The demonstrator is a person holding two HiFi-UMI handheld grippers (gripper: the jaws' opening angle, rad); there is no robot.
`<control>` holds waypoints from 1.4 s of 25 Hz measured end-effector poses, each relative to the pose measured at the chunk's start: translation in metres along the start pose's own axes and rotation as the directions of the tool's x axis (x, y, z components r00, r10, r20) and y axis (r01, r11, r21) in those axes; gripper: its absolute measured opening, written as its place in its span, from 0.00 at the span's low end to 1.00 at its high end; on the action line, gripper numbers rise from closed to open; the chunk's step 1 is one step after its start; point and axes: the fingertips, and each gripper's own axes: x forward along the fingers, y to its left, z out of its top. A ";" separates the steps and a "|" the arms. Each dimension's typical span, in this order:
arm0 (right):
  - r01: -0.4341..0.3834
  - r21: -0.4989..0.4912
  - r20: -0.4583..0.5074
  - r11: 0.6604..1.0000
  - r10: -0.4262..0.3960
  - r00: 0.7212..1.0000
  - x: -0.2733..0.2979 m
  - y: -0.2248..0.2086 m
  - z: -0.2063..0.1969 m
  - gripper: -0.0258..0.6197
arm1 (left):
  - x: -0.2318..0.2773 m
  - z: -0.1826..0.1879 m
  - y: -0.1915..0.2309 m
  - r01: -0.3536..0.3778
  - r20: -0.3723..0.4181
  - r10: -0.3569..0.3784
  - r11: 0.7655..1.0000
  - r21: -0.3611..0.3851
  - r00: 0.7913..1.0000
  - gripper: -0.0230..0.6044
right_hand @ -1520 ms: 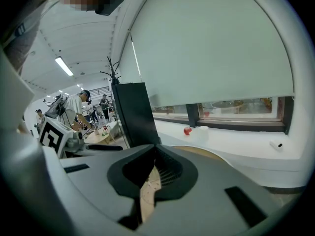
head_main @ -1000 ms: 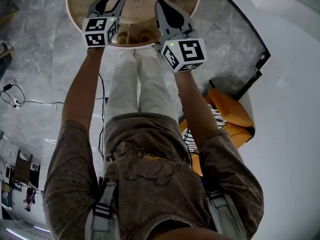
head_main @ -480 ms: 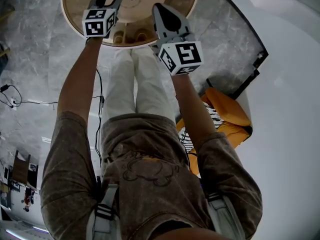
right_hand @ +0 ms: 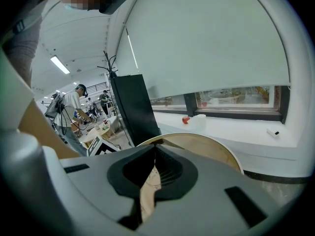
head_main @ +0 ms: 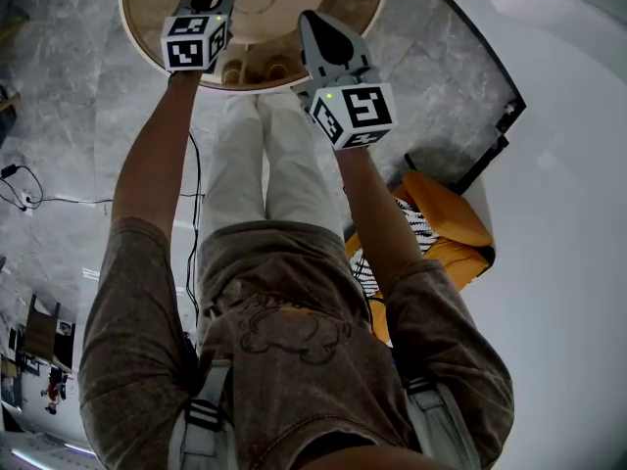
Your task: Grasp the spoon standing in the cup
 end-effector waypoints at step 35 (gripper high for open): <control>-0.029 0.010 0.067 1.000 0.028 0.997 -0.105 0.055 0.110 0.07 | -0.197 0.150 -0.110 -0.016 0.133 0.021 0.999 -0.040 0.991 0.12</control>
